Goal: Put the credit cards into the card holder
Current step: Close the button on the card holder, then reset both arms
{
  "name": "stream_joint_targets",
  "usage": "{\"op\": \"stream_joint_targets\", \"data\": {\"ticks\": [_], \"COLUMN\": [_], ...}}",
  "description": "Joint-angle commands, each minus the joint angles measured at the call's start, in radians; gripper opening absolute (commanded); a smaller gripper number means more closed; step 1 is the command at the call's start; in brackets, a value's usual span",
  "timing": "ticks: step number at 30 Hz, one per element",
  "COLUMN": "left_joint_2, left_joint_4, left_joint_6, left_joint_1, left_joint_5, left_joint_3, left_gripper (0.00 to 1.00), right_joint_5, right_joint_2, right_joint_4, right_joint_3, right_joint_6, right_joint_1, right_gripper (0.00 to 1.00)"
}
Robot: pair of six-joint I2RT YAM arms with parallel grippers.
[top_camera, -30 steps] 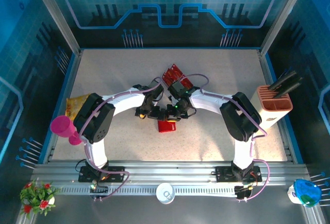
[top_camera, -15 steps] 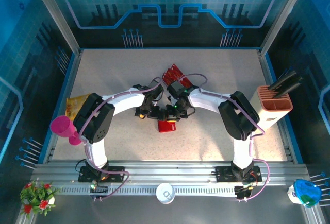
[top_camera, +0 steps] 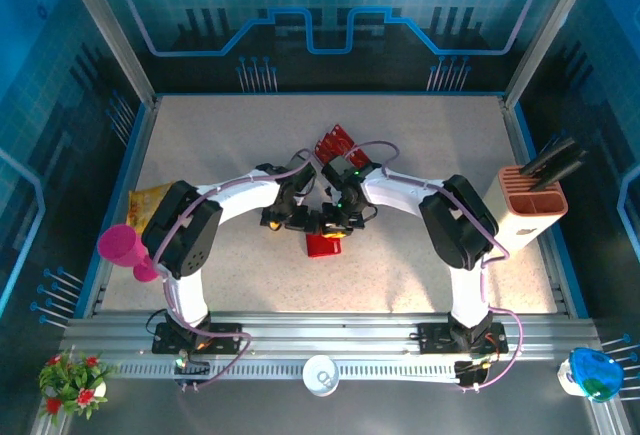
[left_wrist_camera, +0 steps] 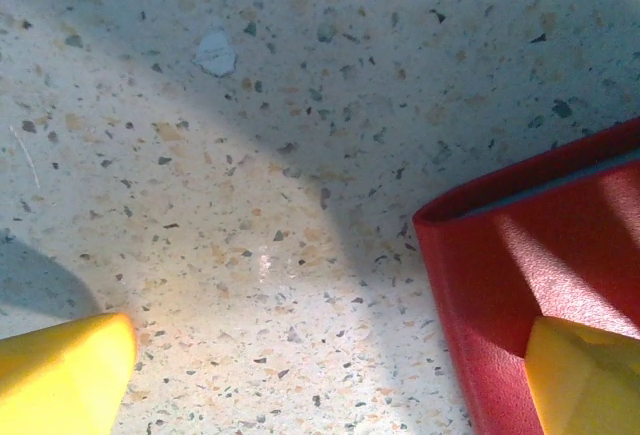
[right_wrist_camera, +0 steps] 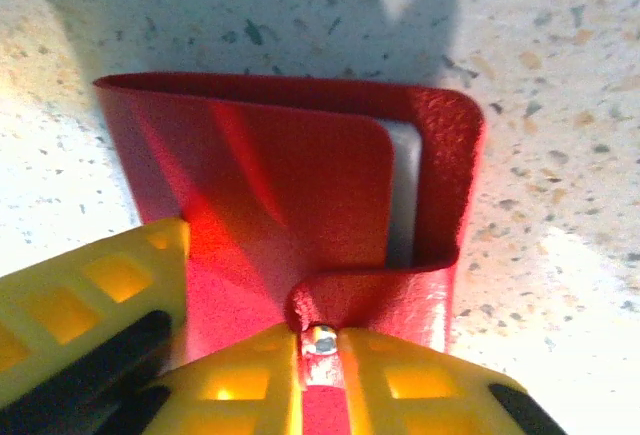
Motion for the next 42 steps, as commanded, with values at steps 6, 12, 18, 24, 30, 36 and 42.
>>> {"op": "stream_joint_targets", "data": {"ticks": [6,12,18,24,30,36,42], "left_joint_2": [0.016,-0.033,-0.117,-0.289,-0.491,-0.535,-0.495], "left_joint_4": [-0.011,-0.021,-0.005,0.154,0.505,0.788,1.024], "left_joint_6": [-0.005,-0.006,-0.005,-0.004,0.065,0.176,0.23], "left_joint_1": [0.009,0.059,0.105,0.173,0.28,0.397,0.515], "left_joint_5": [0.033,0.085,0.125,0.125,-0.157,-0.287,-0.263], "left_joint_3": [0.027,0.106,0.156,0.064,-0.198,-0.419,-0.576], "left_gripper": [0.99,0.99,0.99,0.99,0.99,0.99,0.99], "right_joint_5": [-0.058,-0.102,-0.077,0.105,0.453,0.626,0.639], "right_joint_2": [0.039,-0.075,-0.232,-0.422,-0.511,-0.487,-0.406], "right_joint_4": [0.002,0.026,0.039,0.088,0.171,0.449,0.857], "right_joint_3": [0.079,0.146,0.09,-0.048,-0.201,-0.384,-0.518], "right_joint_6": [0.012,0.019,0.022,-0.096,-0.291,-0.463,-0.711], "right_joint_1": [0.003,-0.039,-0.1,-0.193,-0.334,-0.459,-0.489], "right_gripper": [0.32,0.52,0.79,1.0,1.0,1.0,1.0]}}
